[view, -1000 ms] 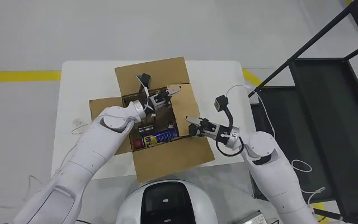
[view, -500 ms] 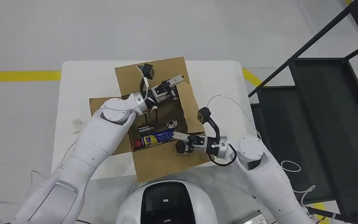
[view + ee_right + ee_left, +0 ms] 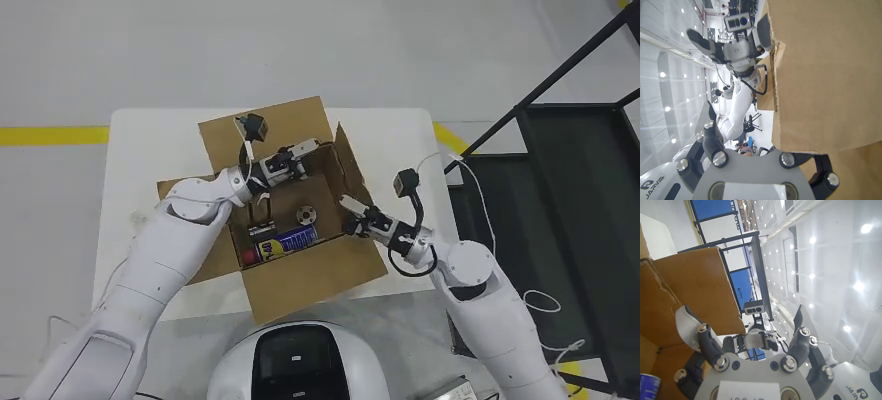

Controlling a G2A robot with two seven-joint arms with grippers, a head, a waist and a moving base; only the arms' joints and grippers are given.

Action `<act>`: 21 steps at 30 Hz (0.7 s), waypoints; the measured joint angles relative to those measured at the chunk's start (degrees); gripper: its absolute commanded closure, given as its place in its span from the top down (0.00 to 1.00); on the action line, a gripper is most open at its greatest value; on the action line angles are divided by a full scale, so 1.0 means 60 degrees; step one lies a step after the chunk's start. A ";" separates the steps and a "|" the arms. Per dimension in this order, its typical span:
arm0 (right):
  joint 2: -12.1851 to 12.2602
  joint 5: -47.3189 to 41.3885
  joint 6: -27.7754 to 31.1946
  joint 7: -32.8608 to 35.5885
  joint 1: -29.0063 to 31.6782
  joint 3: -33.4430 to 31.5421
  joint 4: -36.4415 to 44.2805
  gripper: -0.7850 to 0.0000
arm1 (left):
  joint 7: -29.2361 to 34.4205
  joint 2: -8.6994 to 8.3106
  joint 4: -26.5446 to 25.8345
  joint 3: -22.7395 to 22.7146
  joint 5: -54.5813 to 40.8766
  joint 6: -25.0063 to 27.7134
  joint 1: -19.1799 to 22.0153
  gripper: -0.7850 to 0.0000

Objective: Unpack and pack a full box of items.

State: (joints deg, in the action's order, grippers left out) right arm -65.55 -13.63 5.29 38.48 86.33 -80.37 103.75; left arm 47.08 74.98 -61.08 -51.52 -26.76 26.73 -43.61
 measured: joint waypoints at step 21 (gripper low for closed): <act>-0.0112 0.3295 -0.0208 -0.3272 -0.1231 0.0158 -0.2018 1.00 | -0.0439 -0.1461 -0.3563 -0.4909 0.2198 -0.1459 -0.3469 1.00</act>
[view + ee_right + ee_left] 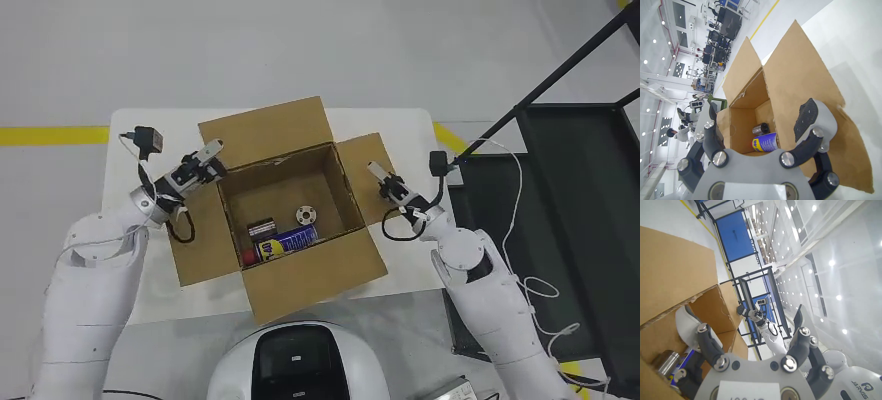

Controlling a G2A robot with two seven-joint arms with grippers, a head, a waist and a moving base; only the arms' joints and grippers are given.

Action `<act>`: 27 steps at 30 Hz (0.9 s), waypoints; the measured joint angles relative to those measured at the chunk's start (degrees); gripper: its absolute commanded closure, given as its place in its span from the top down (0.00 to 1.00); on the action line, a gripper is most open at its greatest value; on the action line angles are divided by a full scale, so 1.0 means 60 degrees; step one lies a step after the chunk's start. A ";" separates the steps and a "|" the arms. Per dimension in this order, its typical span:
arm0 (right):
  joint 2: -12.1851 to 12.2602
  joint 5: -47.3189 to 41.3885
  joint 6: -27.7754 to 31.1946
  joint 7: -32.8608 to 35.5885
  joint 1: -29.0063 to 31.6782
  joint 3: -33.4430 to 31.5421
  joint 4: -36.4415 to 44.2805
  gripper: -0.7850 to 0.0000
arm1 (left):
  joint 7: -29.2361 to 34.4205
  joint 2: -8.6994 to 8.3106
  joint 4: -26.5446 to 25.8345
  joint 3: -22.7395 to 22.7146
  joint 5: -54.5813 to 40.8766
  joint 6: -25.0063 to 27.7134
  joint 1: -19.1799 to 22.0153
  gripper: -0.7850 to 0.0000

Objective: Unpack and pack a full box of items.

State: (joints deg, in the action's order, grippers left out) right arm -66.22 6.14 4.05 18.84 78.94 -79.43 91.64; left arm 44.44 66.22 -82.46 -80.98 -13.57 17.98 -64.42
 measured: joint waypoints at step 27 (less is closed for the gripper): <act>0.0051 -0.0698 -0.0727 0.2620 0.0651 0.0411 0.0550 1.00 | -0.1637 -0.0387 0.1181 -0.2265 0.0232 -0.0043 -0.0842 1.00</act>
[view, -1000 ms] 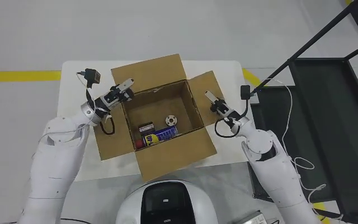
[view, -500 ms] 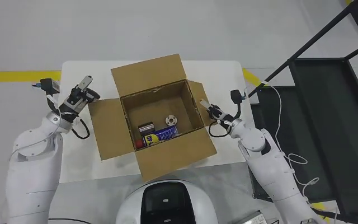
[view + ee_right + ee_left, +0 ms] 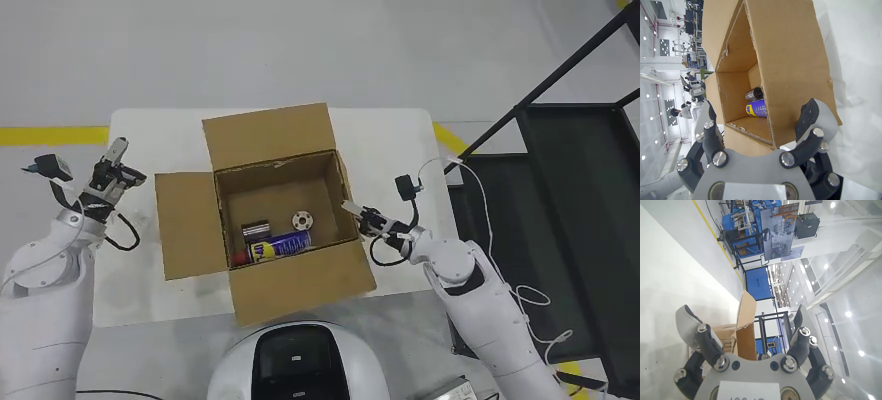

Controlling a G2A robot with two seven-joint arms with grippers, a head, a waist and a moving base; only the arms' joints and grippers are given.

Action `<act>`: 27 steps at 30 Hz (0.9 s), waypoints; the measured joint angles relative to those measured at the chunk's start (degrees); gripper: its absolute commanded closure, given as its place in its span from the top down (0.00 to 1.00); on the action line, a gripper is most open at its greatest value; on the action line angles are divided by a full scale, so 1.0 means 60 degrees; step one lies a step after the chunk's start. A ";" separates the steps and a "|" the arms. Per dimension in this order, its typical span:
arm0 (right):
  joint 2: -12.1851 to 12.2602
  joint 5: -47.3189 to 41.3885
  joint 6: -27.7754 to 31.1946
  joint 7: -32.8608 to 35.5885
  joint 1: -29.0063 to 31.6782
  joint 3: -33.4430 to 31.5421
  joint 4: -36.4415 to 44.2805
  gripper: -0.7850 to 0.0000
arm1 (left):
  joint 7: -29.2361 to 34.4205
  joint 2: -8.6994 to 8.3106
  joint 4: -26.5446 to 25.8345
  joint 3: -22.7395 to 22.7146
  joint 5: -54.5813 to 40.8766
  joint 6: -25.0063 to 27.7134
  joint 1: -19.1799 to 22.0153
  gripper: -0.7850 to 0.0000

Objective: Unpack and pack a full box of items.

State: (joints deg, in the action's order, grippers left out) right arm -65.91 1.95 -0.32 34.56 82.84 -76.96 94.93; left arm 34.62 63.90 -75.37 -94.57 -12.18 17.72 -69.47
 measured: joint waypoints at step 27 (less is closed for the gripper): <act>-0.0078 -0.1187 0.2207 0.0583 -0.0862 0.0482 0.0129 1.00 | 0.3786 -0.0373 -0.0631 -0.1851 -0.3322 0.0657 -0.1490 1.00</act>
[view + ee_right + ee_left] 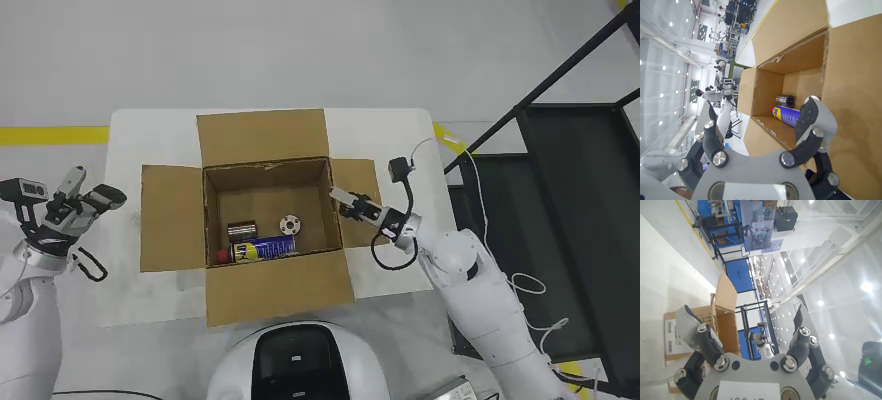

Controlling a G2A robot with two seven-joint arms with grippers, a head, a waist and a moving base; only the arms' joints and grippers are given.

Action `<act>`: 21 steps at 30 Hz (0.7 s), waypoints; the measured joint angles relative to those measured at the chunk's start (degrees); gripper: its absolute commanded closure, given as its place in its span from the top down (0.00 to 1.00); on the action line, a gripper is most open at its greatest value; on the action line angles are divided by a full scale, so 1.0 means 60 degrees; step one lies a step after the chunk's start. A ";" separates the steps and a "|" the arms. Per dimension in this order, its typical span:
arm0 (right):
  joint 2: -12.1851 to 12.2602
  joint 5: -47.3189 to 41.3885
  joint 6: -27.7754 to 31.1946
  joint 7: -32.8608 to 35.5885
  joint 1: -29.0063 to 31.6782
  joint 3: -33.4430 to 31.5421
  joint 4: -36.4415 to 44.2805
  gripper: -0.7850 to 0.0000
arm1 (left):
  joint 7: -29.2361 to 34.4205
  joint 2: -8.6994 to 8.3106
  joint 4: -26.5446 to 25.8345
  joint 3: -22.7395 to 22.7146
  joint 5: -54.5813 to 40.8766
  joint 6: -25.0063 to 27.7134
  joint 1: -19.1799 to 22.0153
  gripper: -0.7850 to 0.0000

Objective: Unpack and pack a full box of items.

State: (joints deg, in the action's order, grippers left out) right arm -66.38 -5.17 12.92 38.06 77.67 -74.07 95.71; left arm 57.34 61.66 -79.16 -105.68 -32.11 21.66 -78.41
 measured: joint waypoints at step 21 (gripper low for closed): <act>-0.0248 -0.1233 0.0037 0.1303 -0.1339 0.1548 -0.1182 1.00 | 0.4737 -0.0273 -0.1396 0.0137 -0.1454 -0.1684 -0.1284 1.00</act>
State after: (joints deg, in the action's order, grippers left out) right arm -67.87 -12.57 13.14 45.88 69.64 -64.78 88.61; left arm 85.76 60.02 -87.53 -104.85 -40.84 11.56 -86.11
